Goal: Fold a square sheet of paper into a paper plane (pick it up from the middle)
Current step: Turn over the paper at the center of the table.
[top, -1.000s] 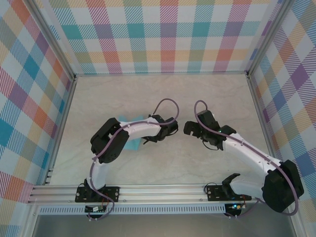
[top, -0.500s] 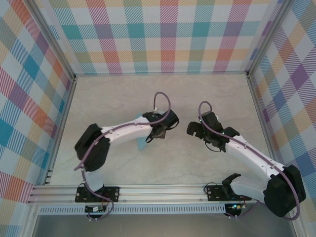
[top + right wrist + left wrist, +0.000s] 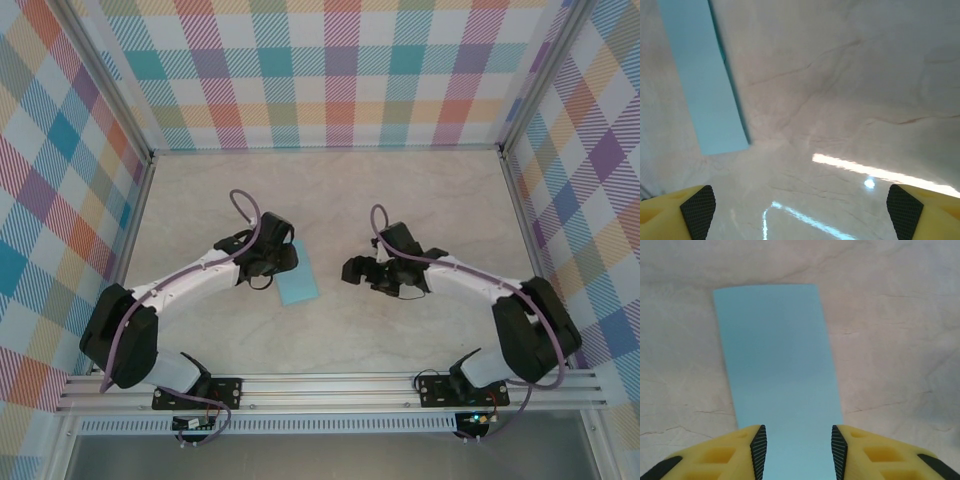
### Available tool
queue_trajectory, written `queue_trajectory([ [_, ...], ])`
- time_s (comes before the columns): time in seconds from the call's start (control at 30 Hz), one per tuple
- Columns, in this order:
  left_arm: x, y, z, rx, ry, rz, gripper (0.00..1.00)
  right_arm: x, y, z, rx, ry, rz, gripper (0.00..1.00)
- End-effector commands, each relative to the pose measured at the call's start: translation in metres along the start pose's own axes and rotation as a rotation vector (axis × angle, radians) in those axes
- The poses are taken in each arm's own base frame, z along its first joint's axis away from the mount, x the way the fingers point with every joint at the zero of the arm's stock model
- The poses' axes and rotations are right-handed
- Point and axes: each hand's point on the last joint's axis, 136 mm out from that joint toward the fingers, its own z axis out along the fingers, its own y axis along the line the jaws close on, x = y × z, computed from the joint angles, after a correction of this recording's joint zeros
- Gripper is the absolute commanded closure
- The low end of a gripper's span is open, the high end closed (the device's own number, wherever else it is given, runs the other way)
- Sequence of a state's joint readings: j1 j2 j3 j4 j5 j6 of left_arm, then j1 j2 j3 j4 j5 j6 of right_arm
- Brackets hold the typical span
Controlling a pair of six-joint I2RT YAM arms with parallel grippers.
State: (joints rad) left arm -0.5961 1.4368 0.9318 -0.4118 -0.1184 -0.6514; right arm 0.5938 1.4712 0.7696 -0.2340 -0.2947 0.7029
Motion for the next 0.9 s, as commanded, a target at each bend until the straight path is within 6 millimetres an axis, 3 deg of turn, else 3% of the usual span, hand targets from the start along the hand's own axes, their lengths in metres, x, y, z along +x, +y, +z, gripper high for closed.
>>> queue_trajectory([
  [0.0, -0.011, -0.006, 0.007, 0.103, -0.003, -0.098, 0.63, 0.005, 0.048, 0.010, -0.142, 0.068, -0.049, 0.10],
  [0.23, -0.016, 0.014, 0.038, 0.106, 0.025, -0.186, 0.74, 0.011, 0.064, 0.035, -0.146, 0.115, -0.028, 0.14],
  [0.47, -0.022, 0.024, 0.067, 0.084, 0.055, -0.214, 0.75, 0.008, 0.068, 0.050, -0.144, 0.144, -0.002, 0.15],
  [0.87, -0.011, 0.048, 0.091, 0.033, 0.108, -0.265, 0.61, 0.010, 0.077, 0.070, -0.157, 0.216, 0.038, 0.17],
])
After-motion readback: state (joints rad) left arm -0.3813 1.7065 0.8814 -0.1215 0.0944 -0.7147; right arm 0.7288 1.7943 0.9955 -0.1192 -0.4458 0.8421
